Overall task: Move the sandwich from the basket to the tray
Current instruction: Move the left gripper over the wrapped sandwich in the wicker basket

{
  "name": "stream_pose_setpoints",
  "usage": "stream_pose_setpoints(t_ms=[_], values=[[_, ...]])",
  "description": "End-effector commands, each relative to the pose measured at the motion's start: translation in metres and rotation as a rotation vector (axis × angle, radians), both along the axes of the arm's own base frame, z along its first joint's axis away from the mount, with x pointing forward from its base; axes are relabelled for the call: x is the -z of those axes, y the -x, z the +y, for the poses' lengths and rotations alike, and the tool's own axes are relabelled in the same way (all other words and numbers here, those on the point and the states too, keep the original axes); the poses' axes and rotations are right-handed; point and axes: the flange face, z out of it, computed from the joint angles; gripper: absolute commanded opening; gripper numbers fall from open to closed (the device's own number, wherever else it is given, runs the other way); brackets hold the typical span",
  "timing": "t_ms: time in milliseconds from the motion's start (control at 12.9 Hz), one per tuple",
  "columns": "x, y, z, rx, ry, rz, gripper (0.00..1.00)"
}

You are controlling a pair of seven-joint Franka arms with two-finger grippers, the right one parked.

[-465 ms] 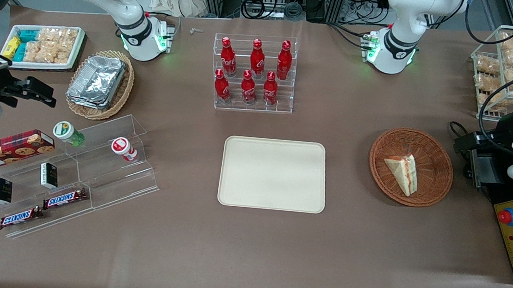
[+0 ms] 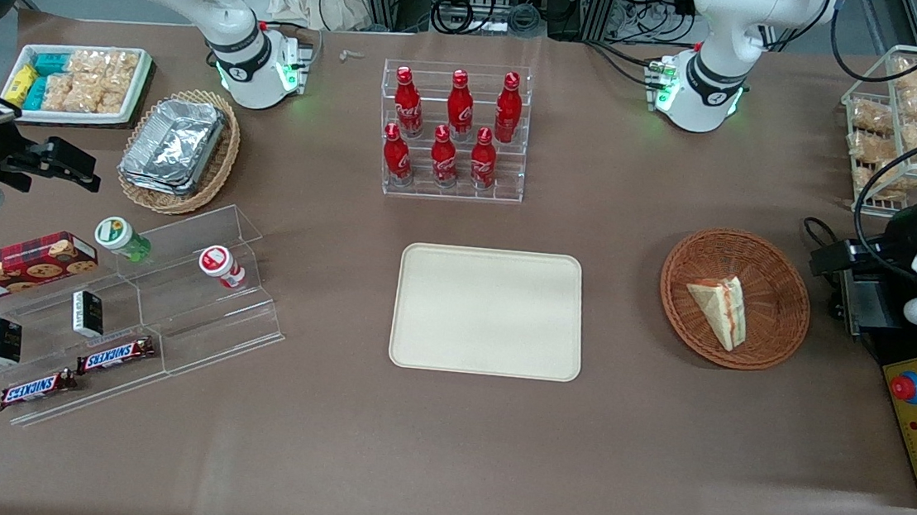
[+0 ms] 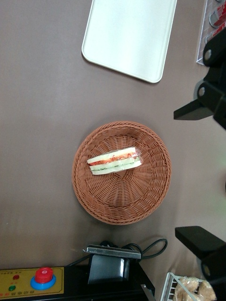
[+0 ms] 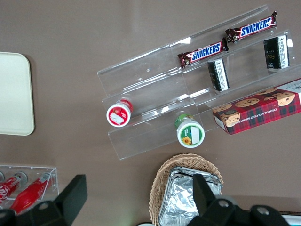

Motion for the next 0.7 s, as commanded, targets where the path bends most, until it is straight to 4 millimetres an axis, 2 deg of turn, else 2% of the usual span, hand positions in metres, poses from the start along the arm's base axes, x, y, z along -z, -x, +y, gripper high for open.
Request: stream_pose_setpoints(t_ms=[0,155,310,465,542,620], values=[[0.016,-0.001,0.004,-0.024,0.007,0.002,1.0],[0.034,0.005,0.006,-0.086,-0.004,0.009,1.0],[0.055,0.011,0.006,-0.261,-0.034,-0.017,1.0],[0.085,0.02,-0.005,-0.403,-0.086,-0.026,1.0],[0.101,0.023,-0.016,-0.447,-0.093,-0.041,1.0],[0.116,0.03,-0.017,-0.45,-0.1,-0.052,1.0]])
